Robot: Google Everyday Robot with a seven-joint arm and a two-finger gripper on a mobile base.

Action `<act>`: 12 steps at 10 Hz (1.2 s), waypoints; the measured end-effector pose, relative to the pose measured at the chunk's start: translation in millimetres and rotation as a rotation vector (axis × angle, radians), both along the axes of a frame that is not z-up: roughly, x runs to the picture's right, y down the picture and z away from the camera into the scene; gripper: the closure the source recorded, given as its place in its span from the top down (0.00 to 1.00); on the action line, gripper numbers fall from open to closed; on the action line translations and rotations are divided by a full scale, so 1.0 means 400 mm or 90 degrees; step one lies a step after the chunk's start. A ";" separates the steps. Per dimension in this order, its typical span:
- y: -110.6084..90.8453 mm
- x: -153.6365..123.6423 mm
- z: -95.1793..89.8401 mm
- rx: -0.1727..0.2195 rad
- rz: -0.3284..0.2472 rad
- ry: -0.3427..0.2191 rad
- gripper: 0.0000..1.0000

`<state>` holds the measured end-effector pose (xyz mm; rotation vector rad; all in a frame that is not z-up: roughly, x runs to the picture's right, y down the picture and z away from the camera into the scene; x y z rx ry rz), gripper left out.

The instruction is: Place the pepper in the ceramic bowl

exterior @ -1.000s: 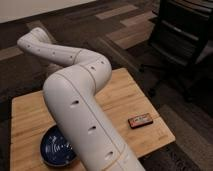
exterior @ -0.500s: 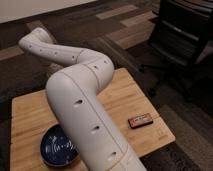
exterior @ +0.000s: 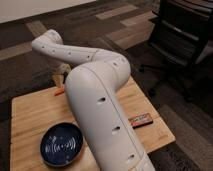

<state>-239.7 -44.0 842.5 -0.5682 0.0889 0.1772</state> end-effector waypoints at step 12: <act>0.011 -0.083 0.049 0.042 -0.339 -0.311 0.65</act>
